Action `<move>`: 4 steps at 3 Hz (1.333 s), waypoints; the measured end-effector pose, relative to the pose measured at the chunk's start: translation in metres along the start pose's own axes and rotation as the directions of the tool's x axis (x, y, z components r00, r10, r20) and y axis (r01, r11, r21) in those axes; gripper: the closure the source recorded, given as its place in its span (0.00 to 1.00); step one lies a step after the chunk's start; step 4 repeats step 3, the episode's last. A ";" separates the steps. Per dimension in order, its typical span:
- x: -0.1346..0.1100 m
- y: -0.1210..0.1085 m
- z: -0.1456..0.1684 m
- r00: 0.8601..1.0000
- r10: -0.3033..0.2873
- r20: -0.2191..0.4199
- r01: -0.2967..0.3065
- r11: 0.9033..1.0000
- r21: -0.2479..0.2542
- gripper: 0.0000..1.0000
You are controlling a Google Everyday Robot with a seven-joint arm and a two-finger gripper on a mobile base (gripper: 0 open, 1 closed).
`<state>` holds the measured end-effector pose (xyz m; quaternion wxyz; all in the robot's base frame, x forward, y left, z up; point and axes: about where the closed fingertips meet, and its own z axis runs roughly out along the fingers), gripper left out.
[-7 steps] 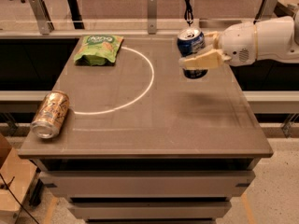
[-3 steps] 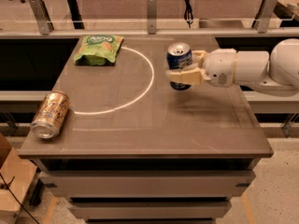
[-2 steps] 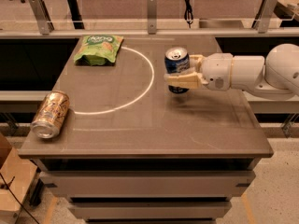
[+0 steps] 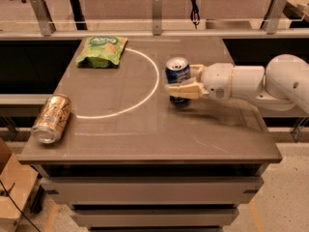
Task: Place pepsi can upright
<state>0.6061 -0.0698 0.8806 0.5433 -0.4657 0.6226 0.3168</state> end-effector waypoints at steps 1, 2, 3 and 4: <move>0.006 0.003 0.003 1.000 0.013 0.000 -0.013 1.000 -0.002 0.13; 0.007 0.007 -0.001 1.000 0.016 0.015 -0.016 1.000 0.002 0.00; 0.007 0.007 -0.002 1.000 0.016 0.015 -0.016 1.000 0.002 0.00; 0.007 0.007 -0.002 1.000 0.016 0.015 -0.016 1.000 0.002 0.00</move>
Offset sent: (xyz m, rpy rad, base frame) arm -0.0058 -0.0057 -0.0113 0.0156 0.0176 -0.0226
